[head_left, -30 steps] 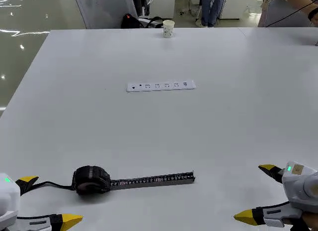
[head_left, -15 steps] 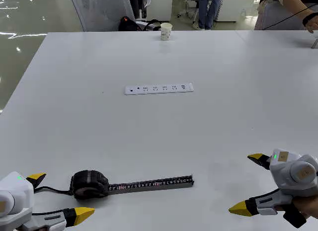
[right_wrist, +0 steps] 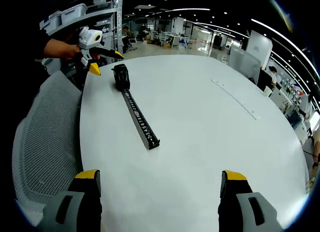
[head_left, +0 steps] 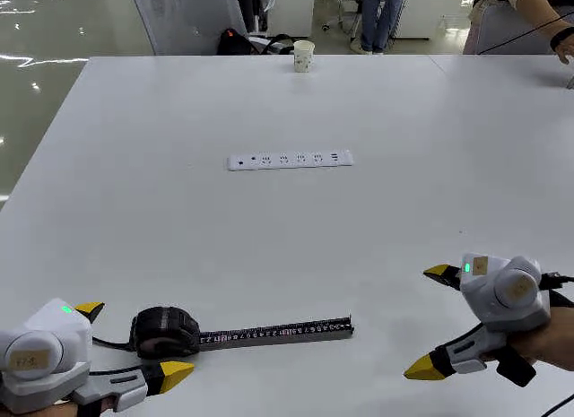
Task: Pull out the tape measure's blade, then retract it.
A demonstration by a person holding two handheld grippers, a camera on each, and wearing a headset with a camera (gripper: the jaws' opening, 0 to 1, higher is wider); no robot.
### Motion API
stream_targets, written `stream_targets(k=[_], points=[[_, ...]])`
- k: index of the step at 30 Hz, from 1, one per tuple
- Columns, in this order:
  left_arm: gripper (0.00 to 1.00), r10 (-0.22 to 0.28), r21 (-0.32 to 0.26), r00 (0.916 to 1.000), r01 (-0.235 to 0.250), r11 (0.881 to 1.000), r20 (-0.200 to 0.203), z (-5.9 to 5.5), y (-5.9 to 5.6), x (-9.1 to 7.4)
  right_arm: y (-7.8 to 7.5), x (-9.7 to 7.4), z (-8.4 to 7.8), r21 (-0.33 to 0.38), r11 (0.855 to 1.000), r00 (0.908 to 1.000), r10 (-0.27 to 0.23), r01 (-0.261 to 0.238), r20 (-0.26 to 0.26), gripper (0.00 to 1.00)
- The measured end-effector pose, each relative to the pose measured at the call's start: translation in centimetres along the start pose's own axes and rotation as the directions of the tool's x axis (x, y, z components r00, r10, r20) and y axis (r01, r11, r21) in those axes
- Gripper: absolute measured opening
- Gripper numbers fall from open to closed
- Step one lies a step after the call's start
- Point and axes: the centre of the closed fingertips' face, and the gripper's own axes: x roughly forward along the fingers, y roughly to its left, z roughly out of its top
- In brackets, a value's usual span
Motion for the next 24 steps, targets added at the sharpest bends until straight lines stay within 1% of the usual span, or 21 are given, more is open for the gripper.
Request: stream_targets(k=[2, 4, 7, 9, 11, 13, 15, 16, 18, 19, 20, 22, 24], points=[[0.99, -0.007, -0.02, 1.0, 0.007, 1.0, 0.003, 0.2, -0.3, 0.1, 0.0, 0.2, 0.3, 0.009, 1.0, 0.9999, 0.015, -0.015, -0.002, 0.99], [0.99, -0.011, -0.031, 0.9999, 0.012, 0.999, 0.007, 0.3, -0.5, 0.4, -0.3, 0.5, 0.6, -0.012, 1.0, 0.9999, 0.013, -0.013, -0.006, 0.99], [0.99, -0.003, -0.039, 1.0, 0.004, 0.999, 0.008, 0.5, -0.7, 0.8, -0.6, 1.1, 1.0, -0.028, 0.999, 0.9996, 0.022, -0.022, -0.016, 0.99], [0.99, 0.013, -0.034, 0.9998, -0.012, 0.999, 0.012, 0.5, -0.6, 0.9, -0.6, 1.4, 1.2, -0.033, 0.999, 0.999, 0.033, -0.034, -0.029, 0.99], [0.99, 0.016, -0.033, 0.9998, -0.015, 0.999, 0.015, 0.7, -0.8, 1.0, -0.7, 1.7, 1.5, -0.038, 0.998, 0.9986, 0.039, -0.04, -0.037, 0.99], [0.99, 0.022, -0.039, 0.9996, -0.021, 0.999, 0.019, 0.9, -0.8, 1.1, -0.8, 2.0, 1.7, -0.055, 0.997, 0.9977, 0.046, -0.049, -0.049, 0.99], [0.99, 0.027, -0.053, 0.9993, -0.026, 0.998, 0.024, 1.0, -0.9, 1.3, -1.0, 2.4, 2.1, -0.069, 0.996, 0.9975, 0.053, -0.056, -0.047, 0.99], [0.99, 0.037, -0.057, 0.9991, -0.035, 0.998, 0.022, 1.0, -0.9, 1.4, -1.1, 2.5, 2.2, -0.071, 0.996, 0.9973, 0.055, -0.059, -0.049, 0.99], [0.99, 0.088, -0.056, 0.9959, -0.087, 0.995, 0.018, 1.0, -0.1, 1.6, -1.0, 3.0, 2.5, -0.081, 0.994, 0.9963, 0.069, -0.073, -0.051, 0.99], [0.99, 0.09, -0.06, 0.9957, -0.088, 0.994, 0.021, 1.1, -0.1, 1.7, -1.1, 3.1, 2.6, -0.09, 0.993, 0.9957, 0.073, -0.078, -0.057, 0.99], [0.99, 0.094, -0.074, 0.9952, -0.092, 0.993, 0.027, 1.2, 0.0, 1.8, -1.2, 3.4, 2.5, -0.106, 0.991, 0.9945, 0.075, -0.082, -0.074, 0.99], [0.99, 0.103, -0.088, 0.9944, -0.101, 0.991, 0.023, 1.2, 0.0, 2.0, -1.2, 3.7, 2.6, -0.12, 0.989, 0.9936, 0.08, -0.09, -0.079, 0.99], [0.99, 0.114, -0.094, 0.993, -0.11, 0.989, 0.033, 1.4, 0.0, 2.1, -1.3, 4.0, 2.9, -0.128, 0.987, 0.9928, 0.086, -0.096, -0.084, 0.99]])
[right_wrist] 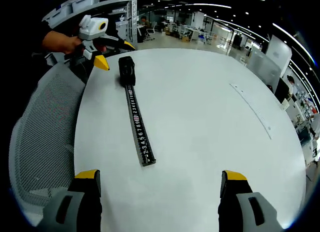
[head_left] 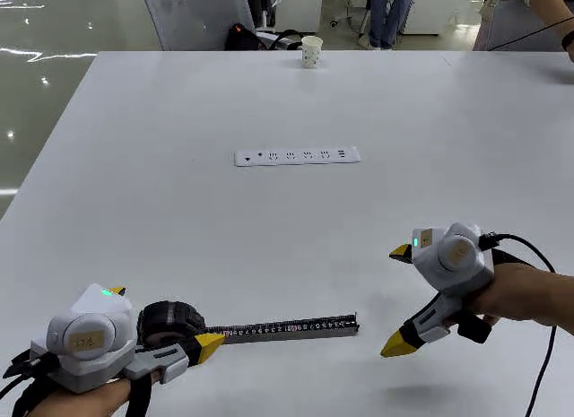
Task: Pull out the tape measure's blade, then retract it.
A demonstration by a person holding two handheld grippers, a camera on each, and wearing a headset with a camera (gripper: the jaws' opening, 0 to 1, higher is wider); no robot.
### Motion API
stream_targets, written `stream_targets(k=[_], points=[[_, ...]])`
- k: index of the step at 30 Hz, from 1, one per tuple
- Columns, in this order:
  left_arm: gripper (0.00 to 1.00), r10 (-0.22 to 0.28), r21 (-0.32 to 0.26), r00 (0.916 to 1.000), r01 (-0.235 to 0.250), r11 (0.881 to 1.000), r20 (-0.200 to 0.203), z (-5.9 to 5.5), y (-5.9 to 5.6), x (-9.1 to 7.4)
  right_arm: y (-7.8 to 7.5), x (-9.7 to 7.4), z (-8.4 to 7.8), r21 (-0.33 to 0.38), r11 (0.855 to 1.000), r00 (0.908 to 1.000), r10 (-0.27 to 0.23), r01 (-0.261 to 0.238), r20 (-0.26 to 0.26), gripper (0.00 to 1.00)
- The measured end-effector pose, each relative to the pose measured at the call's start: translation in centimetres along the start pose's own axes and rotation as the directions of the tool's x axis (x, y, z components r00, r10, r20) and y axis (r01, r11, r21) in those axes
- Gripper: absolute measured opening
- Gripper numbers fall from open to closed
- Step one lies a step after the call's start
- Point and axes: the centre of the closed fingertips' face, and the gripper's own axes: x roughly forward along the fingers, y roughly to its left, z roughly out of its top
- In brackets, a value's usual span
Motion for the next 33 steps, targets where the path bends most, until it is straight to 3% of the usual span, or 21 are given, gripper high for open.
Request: stream_targets(k=[7, 10, 13, 22, 29, 33], points=[[0.99, 0.017, -0.028, 0.9998, -0.017, 0.999, 0.007, 0.1, -0.2, 0.6, -0.1, 1.0, 0.5, -0.037, 0.999, 0.9997, 0.023, -0.023, -0.007, 0.99], [0.99, 0.058, -0.052, 0.9983, -0.057, 0.997, 0.003, -0.3, 0.2, 0.8, -0.1, 1.5, 0.5, -0.047, 0.998, 0.9993, 0.033, -0.033, -0.019, 0.99], [0.99, 0.156, -0.057, 0.9877, -0.156, 0.986, -0.015, -1.3, 1.5, 0.8, -0.1, 2.2, 0.5, -0.052, 0.998, 0.9986, 0.045, -0.046, -0.028, 0.99], [0.99, 0.173, -0.138, 0.9847, -0.174, 0.975, -0.018, -2.5, 1.4, 1.3, 0.1, 3.3, 0.5, -0.061, 0.996, 0.9965, 0.065, -0.068, -0.052, 0.99], [0.99, 0.256, -0.204, 0.9668, -0.25, 0.947, 0.002, -2.1, 2.1, 1.6, 0.0, 4.2, 0.6, -0.057, 0.995, 0.9951, 0.073, -0.077, -0.066, 0.99], [0.99, 0.263, -0.23, 0.9647, -0.255, 0.939, 0.006, -2.5, 2.0, 2.3, 0.0, 4.7, 0.4, -0.064, 0.995, 0.9941, 0.073, -0.079, -0.08, 0.96]])
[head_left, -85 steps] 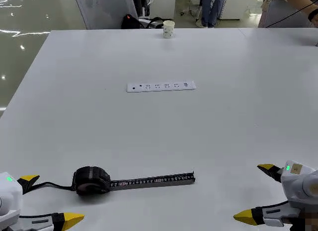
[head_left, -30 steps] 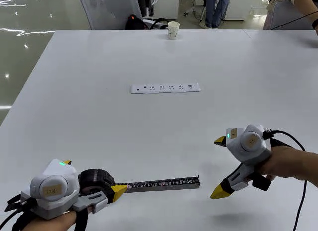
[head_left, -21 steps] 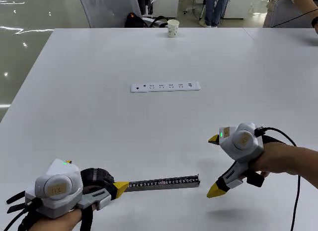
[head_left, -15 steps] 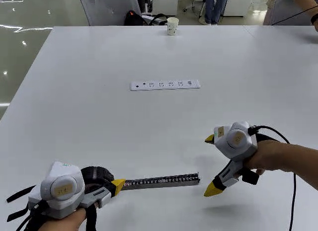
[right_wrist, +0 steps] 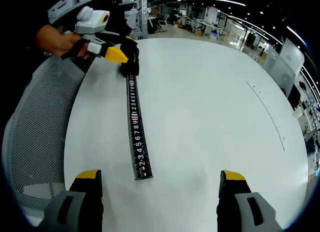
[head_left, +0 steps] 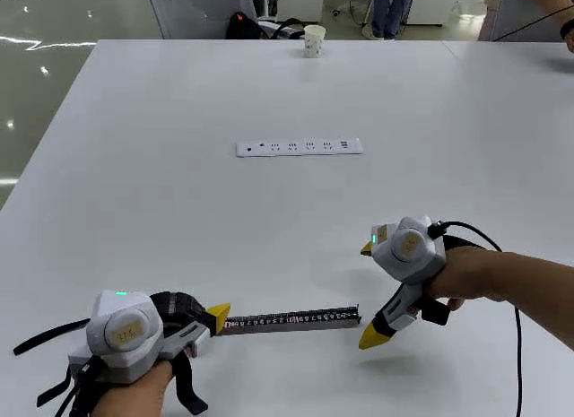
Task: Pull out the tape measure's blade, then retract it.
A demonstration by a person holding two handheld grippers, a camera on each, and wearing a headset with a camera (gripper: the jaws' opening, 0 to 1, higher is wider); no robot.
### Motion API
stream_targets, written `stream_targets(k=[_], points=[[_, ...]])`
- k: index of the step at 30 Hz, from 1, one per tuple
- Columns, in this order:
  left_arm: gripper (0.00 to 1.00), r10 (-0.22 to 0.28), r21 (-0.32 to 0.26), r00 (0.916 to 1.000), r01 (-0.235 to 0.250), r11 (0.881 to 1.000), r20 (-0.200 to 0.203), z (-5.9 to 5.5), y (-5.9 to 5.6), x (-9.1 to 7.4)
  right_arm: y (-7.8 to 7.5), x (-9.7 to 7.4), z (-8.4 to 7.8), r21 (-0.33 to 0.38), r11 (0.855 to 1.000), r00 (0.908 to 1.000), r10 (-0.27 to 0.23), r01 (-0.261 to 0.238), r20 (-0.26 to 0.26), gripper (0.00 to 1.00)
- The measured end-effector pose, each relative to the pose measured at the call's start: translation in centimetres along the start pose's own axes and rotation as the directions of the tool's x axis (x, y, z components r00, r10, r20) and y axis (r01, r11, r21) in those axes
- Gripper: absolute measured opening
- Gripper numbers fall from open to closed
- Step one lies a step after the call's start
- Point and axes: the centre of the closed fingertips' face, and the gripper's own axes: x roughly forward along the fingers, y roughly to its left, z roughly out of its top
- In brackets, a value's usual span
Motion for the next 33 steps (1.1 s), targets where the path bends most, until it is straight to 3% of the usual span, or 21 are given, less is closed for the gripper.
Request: stream_targets(k=[8, 20, 26, 33], points=[[0.99, 0.034, 0.025, 0.999, -0.034, 0.999, 0.028, 0.0, 0.2, 0.2, 0.0, 0.4, -0.2, -0.049, 0.999, 0.9998, 0.01, -0.01, -0.017, 0.85], [0.99, 0.044, 0.001, 0.999, -0.044, 0.999, 0.0, -1.1, 0.8, 0.3, 1.0, 0.9, -0.5, -0.073, 0.994, 0.9955, 0.075, -0.079, -0.058, 0.53], [0.99, 0.044, -0.008, 0.9989, -0.044, 0.999, 0.013, -0.7, 0.7, 0.4, 1.8, 1.0, -0.7, -0.102, 0.988, 0.9907, 0.111, -0.119, -0.078, 0.37], [0.99, 0.044, -0.019, 0.9989, -0.043, 0.999, 0.017, -0.5, 0.5, 0.8, 2.0, 1.0, -0.8, -0.122, 0.984, 0.9885, 0.121, -0.132, -0.09, 0.28]])
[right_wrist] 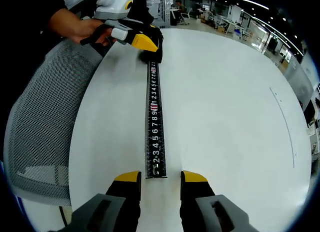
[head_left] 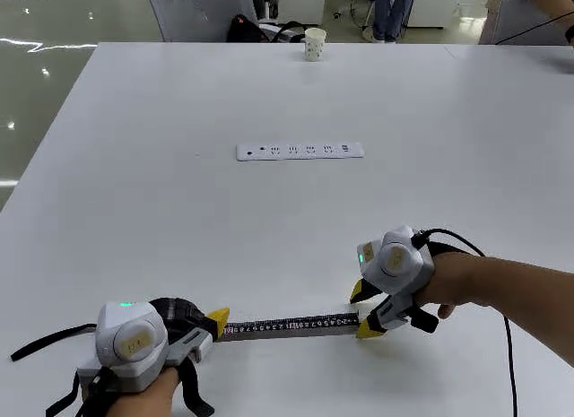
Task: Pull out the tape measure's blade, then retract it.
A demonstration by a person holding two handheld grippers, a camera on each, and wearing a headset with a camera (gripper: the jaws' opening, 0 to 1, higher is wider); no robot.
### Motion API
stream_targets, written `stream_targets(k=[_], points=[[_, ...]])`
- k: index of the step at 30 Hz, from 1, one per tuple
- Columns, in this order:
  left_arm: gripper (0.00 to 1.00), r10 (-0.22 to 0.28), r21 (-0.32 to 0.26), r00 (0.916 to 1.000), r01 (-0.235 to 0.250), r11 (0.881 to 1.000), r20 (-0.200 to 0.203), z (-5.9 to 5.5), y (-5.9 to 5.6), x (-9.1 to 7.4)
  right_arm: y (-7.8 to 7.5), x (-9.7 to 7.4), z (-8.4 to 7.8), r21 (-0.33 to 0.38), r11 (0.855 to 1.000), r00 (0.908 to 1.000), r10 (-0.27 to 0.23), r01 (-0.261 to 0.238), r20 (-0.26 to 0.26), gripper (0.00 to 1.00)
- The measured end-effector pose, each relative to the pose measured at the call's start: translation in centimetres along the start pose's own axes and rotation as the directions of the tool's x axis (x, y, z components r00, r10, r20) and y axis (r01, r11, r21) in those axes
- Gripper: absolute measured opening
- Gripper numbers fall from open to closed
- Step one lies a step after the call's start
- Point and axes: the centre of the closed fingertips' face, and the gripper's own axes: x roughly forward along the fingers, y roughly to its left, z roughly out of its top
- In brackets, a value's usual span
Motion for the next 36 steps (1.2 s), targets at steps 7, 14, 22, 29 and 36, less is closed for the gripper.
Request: stream_targets(k=[7, 14, 22, 29, 36], points=[[0.99, -0.004, 0.011, 1.0, 0.004, 1.0, 0.007, 0.21, -0.06, 0.07, 0.3, 0.2, -0.12, -0.019, 1.0, 0.9999, 0.006, -0.006, -0.009, 0.21], [0.99, -0.006, 0.021, 0.9997, 0.005, 1.0, 0.025, 0.51, -0.01, 0.18, 0.47, 0.37, -0.05, -0.025, 1.0, 0.9999, 0.001, -0.002, -0.011, 0.15], [0.99, -0.009, 0.029, 0.9996, 0.009, 1.0, 0.025, 0.32, 0.0, 0.24, 0.49, 0.46, 0.0, -0.063, 0.998, 0.9996, -0.019, 0.018, -0.021, 0.11], [0.97, -0.002, 0.037, 0.9998, 0.002, 0.999, 0.021, -0.02, 0.36, 0.36, 0.42, 0.41, 0.03, -0.039, 0.999, 0.9997, -0.011, 0.011, -0.024, 0.11], [0.88, 0.001, 0.028, 0.9999, -0.001, 1.0, 0.014, -0.32, 0.58, 0.44, 0.3, 0.51, -0.07, 0.002, 1.0, 0.9991, -0.014, 0.014, -0.04, 0.1]])
